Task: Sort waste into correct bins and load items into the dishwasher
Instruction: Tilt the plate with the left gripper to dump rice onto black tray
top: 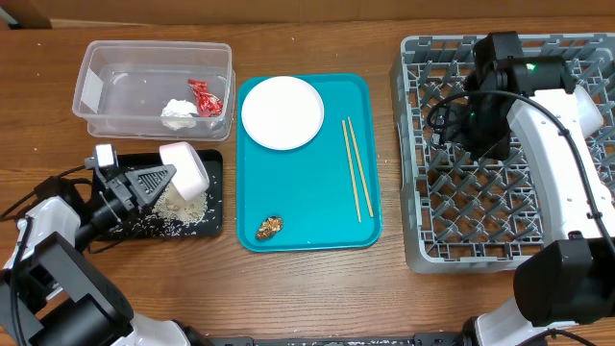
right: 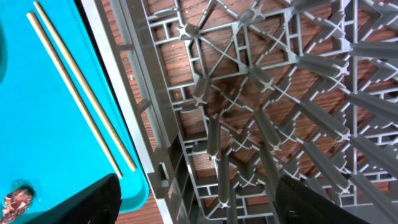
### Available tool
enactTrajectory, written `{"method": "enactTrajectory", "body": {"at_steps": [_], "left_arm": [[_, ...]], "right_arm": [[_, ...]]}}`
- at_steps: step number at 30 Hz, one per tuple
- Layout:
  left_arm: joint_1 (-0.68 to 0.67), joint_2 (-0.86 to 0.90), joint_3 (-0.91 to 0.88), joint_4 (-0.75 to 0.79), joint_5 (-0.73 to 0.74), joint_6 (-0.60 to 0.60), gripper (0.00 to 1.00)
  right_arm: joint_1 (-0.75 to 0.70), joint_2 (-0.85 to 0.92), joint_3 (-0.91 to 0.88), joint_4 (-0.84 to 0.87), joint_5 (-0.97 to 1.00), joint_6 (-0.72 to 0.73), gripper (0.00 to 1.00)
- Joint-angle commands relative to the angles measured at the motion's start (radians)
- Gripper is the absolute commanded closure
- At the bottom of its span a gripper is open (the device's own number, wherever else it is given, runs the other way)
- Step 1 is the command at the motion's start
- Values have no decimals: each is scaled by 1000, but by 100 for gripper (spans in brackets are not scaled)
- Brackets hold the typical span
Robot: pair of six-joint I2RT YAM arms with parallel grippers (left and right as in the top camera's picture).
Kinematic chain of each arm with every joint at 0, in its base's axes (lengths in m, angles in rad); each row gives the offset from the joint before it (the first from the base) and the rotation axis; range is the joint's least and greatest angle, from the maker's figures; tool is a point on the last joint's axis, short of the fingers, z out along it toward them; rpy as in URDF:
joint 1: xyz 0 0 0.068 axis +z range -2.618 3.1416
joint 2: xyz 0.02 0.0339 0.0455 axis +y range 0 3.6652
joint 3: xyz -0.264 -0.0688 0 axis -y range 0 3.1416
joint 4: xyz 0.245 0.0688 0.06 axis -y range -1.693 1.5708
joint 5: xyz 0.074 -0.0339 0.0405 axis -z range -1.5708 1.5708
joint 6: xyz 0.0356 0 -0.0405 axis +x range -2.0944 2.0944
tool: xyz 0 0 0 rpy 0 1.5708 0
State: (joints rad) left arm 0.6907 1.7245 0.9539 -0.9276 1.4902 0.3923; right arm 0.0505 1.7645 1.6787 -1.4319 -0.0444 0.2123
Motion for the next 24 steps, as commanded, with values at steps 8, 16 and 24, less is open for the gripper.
{"method": "enactTrajectory", "body": {"at_steps": [8, 16, 24], "left_arm": [[56, 10, -5, -3, 48, -27, 96], [57, 10, -5, -2, 45, -26, 96], [57, 10, -5, -2, 45, -26, 96]], "right_arm": [[0, -14, -4, 5, 7, -3, 19], [0, -14, -4, 4, 7, -4, 19], [0, -14, -4, 5, 7, -3, 19]]}}
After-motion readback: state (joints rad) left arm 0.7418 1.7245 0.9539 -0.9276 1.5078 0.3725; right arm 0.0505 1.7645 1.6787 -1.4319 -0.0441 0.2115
